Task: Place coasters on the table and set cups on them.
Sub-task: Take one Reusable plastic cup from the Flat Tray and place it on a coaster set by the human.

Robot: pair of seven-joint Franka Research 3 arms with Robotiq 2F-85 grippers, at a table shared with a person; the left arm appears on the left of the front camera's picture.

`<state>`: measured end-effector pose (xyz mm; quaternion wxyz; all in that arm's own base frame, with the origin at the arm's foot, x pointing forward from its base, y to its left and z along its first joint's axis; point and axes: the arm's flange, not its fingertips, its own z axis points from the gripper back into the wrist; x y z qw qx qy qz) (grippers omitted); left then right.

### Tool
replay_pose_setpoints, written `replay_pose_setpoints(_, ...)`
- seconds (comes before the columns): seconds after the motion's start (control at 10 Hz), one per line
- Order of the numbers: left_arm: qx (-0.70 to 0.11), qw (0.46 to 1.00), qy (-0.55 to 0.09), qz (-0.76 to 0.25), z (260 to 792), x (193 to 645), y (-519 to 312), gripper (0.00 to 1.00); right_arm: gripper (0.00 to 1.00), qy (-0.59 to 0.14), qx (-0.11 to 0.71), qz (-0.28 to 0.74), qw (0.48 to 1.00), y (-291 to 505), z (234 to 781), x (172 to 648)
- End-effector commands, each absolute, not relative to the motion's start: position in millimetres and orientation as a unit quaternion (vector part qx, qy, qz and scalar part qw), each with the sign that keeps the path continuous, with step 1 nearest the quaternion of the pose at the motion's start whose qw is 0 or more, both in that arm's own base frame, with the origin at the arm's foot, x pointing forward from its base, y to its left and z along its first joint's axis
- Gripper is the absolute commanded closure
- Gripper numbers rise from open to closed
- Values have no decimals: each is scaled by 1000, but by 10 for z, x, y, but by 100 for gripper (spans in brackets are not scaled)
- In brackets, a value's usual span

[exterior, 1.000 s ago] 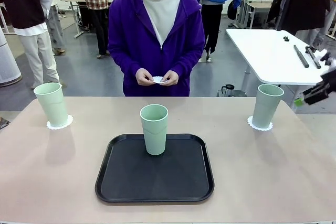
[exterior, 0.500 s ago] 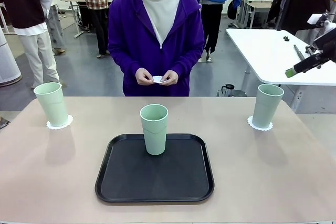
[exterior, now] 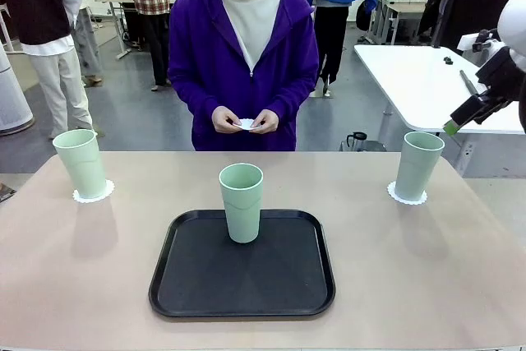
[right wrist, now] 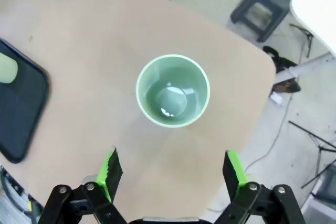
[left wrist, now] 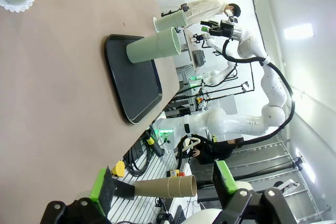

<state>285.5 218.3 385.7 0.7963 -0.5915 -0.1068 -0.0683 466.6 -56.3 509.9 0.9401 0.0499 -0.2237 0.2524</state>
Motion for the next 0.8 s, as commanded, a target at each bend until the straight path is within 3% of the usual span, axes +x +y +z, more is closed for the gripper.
replay_pose_setpoints(0.0,-595,792,-115,-71,3873,2844,2199,0,0,-249,74,248,933,-641,5156,4669)
replay_pose_setpoints(0.7,-595,792,-115,-71,3873,2844,2199,0,0,-249,74,248,933,-641,5156,4669)
